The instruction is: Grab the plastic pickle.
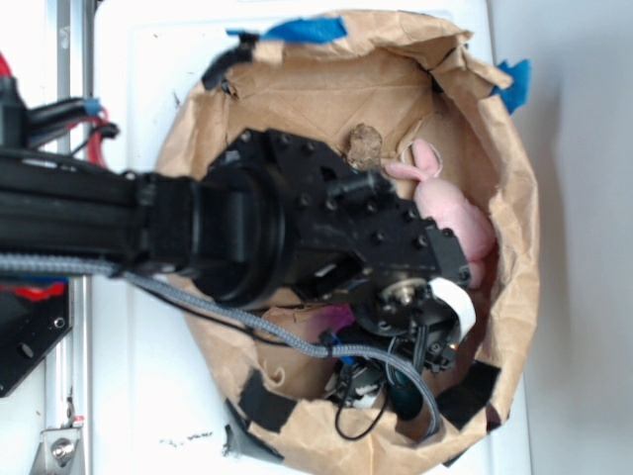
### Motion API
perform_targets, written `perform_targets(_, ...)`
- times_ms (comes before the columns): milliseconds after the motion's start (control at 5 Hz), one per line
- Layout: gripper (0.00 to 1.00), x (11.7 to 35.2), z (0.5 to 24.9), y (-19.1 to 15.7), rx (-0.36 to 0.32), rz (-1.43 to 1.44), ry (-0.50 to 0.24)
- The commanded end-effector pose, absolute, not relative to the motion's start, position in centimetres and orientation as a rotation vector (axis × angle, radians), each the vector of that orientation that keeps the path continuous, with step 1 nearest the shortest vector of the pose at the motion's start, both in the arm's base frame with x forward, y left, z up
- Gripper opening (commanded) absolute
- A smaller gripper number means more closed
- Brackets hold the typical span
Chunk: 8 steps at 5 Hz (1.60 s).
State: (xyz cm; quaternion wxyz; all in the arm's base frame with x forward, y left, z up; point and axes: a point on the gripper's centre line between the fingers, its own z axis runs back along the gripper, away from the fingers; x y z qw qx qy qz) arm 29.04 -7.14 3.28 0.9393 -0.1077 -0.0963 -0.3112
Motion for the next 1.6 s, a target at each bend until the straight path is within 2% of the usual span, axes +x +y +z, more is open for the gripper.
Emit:
perform_targets(0,0.0,28.4,3.3,-7.9,-0.235,-0.616,-0.189)
perform_targets(400,0.0,28.2,4.7,-7.1,-0.243,-0.591,-0.204)
perform_targets(600,0.0,27.1,7.2,-5.7,-0.222,-0.514,-0.215)
perform_targets(1000,0.0,24.7,13.1,-2.3,-0.161,-0.239,-0.176)
perform_targets(1200,0.0,24.1,15.9,-0.8,-0.169,-0.087,-0.111)
perform_targets(1400,0.0,23.7,17.4,-0.1,-0.182,-0.014,-0.076)
